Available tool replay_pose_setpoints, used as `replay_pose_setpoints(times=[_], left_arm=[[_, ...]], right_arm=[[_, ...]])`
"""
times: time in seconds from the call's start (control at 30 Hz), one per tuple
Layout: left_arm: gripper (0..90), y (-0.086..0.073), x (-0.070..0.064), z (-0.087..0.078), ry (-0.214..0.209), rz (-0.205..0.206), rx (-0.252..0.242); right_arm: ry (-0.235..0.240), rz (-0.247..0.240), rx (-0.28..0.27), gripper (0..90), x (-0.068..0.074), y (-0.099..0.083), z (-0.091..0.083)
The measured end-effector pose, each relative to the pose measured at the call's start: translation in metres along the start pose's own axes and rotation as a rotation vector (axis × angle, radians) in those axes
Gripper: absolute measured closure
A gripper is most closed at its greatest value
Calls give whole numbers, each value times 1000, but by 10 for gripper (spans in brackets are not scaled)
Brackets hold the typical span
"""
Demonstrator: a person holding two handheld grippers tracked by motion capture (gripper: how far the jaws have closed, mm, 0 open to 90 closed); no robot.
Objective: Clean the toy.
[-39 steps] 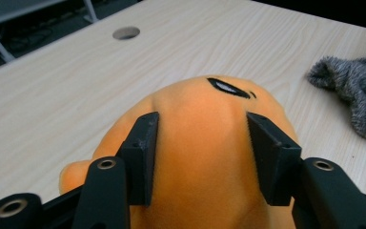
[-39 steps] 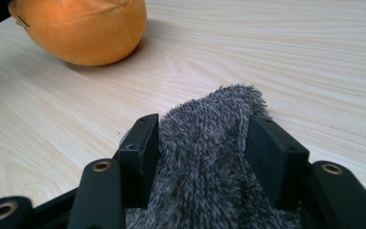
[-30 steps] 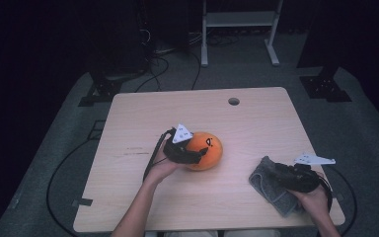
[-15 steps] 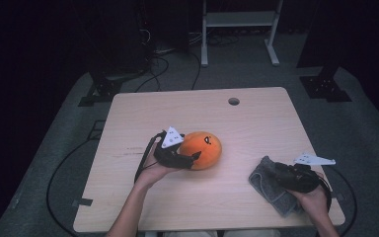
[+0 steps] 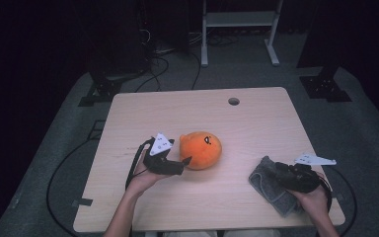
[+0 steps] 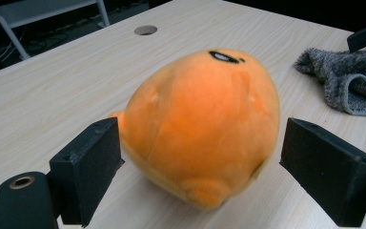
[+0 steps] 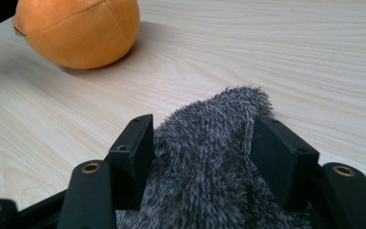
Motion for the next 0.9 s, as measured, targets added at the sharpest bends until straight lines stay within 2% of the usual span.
replay_pose_setpoints(times=[0.37, 0.5, 0.7, 0.77, 0.9], left_arm=[[108, -22, 8, -13, 28, -35, 7], [106, -35, 8, -20, 29, -70, -2], [98, -56, 13, -25, 71, -104, 4], [100, -64, 13, -28, 92, -131, -4], [98, -72, 15, -27, 100, -131, 20]], right_arm=[[1, 1, -5, 391, 0, 1, 1], [2, 7, -8, 394, 1, 1, -1], [-3, 1, -13, 393, 1, 1, -2], [-3, 4, -23, 395, 1, 3, -3], [1, 9, -44, 396, 3, 6, -4]])
Point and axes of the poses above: each handheld gripper's, and its own axes: z roughly forward along the jaws, y roughly out of its top, x roughly to its left, the point moved 7 cm from there along z, roughly forward along the jaws, and after that the axes turned 4 degrees about -x, right-handed, at the moved point
